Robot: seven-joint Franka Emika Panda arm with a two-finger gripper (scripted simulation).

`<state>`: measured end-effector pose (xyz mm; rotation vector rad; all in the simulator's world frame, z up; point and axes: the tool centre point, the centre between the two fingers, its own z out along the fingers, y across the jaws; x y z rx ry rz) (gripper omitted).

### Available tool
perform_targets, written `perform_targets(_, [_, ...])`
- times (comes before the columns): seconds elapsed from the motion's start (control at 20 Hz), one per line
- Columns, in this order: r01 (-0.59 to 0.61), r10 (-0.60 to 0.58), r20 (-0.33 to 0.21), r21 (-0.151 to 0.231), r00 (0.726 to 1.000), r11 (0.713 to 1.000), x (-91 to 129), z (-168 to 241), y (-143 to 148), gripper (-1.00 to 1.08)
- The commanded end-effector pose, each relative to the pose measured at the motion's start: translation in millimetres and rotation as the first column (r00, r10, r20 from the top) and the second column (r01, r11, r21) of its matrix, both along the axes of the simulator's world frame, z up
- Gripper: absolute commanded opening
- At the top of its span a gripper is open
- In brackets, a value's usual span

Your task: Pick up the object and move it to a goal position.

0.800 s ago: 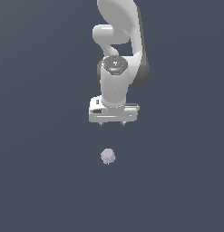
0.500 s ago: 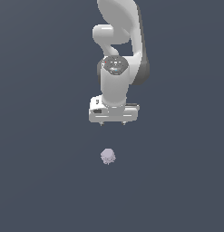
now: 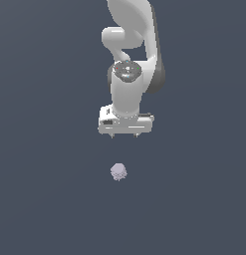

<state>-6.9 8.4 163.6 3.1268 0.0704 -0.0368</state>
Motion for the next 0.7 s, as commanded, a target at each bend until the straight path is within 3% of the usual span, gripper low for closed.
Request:
perform_targets(0.0, [-0.009,0.009,0.000,0.000,1.000,1.000,3,-1,0,1.00])
perform_targets(0.65, [-0.181,0.181,0.006,0.002,0.983,0.983,48,-27,-9,1.00])
